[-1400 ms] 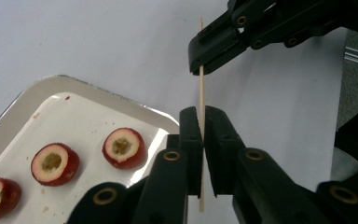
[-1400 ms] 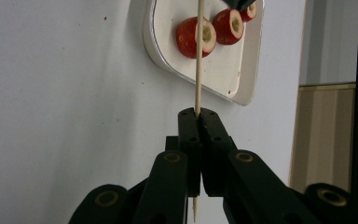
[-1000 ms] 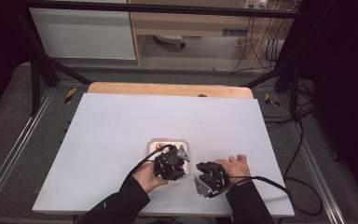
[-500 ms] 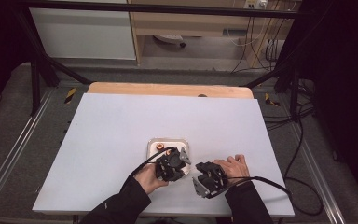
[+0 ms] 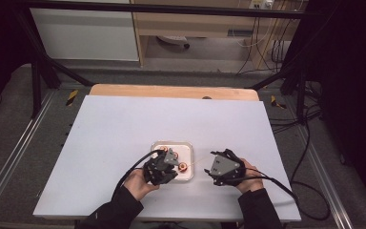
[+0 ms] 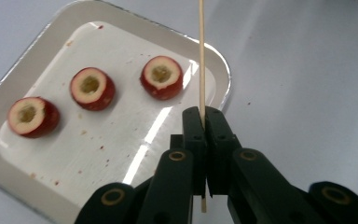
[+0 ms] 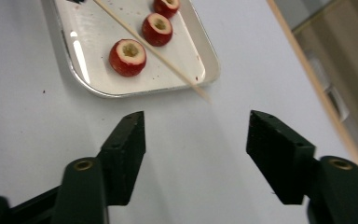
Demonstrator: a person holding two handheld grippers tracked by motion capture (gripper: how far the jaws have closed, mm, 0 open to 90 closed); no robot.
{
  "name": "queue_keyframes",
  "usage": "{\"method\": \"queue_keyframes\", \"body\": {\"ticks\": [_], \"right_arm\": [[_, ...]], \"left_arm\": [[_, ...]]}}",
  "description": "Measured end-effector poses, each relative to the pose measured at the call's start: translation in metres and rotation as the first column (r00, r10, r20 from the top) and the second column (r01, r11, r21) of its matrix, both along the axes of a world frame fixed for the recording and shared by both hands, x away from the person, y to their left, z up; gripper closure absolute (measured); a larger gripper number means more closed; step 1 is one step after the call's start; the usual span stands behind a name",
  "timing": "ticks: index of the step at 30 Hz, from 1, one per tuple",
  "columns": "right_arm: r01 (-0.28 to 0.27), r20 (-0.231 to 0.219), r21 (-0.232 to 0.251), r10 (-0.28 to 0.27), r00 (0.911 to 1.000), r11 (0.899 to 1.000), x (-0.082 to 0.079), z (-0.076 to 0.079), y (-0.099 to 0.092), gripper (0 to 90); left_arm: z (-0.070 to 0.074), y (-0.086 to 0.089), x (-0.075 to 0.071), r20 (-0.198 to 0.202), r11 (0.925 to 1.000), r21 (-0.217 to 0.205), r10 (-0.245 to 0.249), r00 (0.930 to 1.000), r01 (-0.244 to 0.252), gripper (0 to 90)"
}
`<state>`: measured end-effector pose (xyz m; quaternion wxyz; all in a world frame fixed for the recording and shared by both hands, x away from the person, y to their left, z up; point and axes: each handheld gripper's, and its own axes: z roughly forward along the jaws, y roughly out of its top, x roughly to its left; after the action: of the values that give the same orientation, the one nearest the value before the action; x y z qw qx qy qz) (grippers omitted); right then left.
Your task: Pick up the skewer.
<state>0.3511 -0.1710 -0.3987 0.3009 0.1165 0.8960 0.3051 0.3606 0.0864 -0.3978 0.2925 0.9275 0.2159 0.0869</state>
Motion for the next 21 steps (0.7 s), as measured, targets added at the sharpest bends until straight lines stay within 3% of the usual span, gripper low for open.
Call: {"method": "queue_keyframes", "body": {"ticks": [1,2,5,8,9,10,11,14,15,16,17,18,19,20,21], "right_arm": [[0.0,0.0,0.0,0.0,1.0,1.0,0.0,0.0,0.0,34.9],[0.063,-0.056,0.047,-0.06,0.9966,0.997,0.003,0.0,-0.007,30.4],[0.148,-0.135,0.093,-0.135,0.9816,0.985,0.007,-0.004,-0.015,24.8],[0.203,-0.224,0.134,-0.17,0.9597,0.97,0.01,-0.007,-0.02,24.4],[0.203,-0.224,0.134,-0.17,0.9597,0.97,0.01,-0.007,-0.02,24.4],[0.221,-0.251,0.144,-0.18,0.9511,0.965,0.011,-0.008,-0.02,24.1],[0.251,-0.286,0.149,-0.201,0.9367,0.956,0.012,-0.009,-0.02,21.2],[0.279,-0.309,0.17,-0.218,0.9259,0.945,0.012,-0.009,-0.018,18.0],[0.279,-0.309,0.17,-0.218,0.9259,0.945,0.012,-0.009,-0.018,18.0],[0.311,-0.333,0.19,-0.236,0.9128,0.931,0.013,-0.008,-0.017,15.4],[0.311,-0.333,0.19,-0.236,0.9128,0.931,0.013,-0.008,-0.017,15.4],[0.324,-0.355,0.206,-0.238,0.9042,0.923,0.014,-0.007,-0.017,15.3],[0.352,-0.39,0.234,-0.244,0.8879,0.906,0.016,-0.005,-0.017,14.4],[0.36,-0.406,0.238,-0.245,0.8807,0.902,0.017,-0.004,-0.017,12.8],[0.36,-0.406,0.238,-0.245,0.8807,0.902,0.017,-0.004,-0.017,12.8]], "left_arm": [[0.0,0.0,0.0,0.0,1.0,0.0,0.0,1.0,0.0,88.5],[0.0,0.009,-0.002,0.013,0.9994,-0.025,0.023,0.9996,-0.023,88.5],[-0.002,0.017,-0.003,0.022,0.9975,-0.054,0.048,0.9986,-0.046,88.5],[-0.007,0.032,-0.007,0.047,0.9903,-0.103,0.098,0.994,-0.093,88.4],[-0.007,0.032,-0.007,0.047,0.9903,-0.103,0.098,0.994,-0.093,88.4],[-0.008,0.035,-0.008,0.053,0.9882,-0.116,0.106,0.9929,-0.1,88.4],[-0.009,0.038,-0.009,0.059,0.986,-0.129,0.114,0.9917,-0.106,88.4],[-0.011,0.046,-0.013,0.079,0.9793,-0.16,0.138,0.9873,-0.124,88.4],[-0.012,0.049,-0.015,0.084,0.9767,-0.171,0.146,0.9857,-0.13,88.4],[-0.013,0.051,-0.016,0.089,0.9735,-0.184,0.155,0.984,-0.136,88.4],[-0.014,0.054,-0.017,0.091,0.9707,-0.192,0.164,0.9823,-0.144,88.4],[-0.014,0.056,-0.018,0.092,0.9681,-0.201,0.171,0.9809,-0.15,88.4],[-0.016,0.061,-0.019,0.09,0.9622,-0.222,0.181,0.9794,-0.157,88.3],[-0.017,0.064,-0.02,0.091,0.9588,-0.232,0.189,0.9777,-0.164,88.3],[-0.017,0.064,-0.02,0.091,0.9588,-0.232,0.189,0.9777,-0.164,88.3]]}}
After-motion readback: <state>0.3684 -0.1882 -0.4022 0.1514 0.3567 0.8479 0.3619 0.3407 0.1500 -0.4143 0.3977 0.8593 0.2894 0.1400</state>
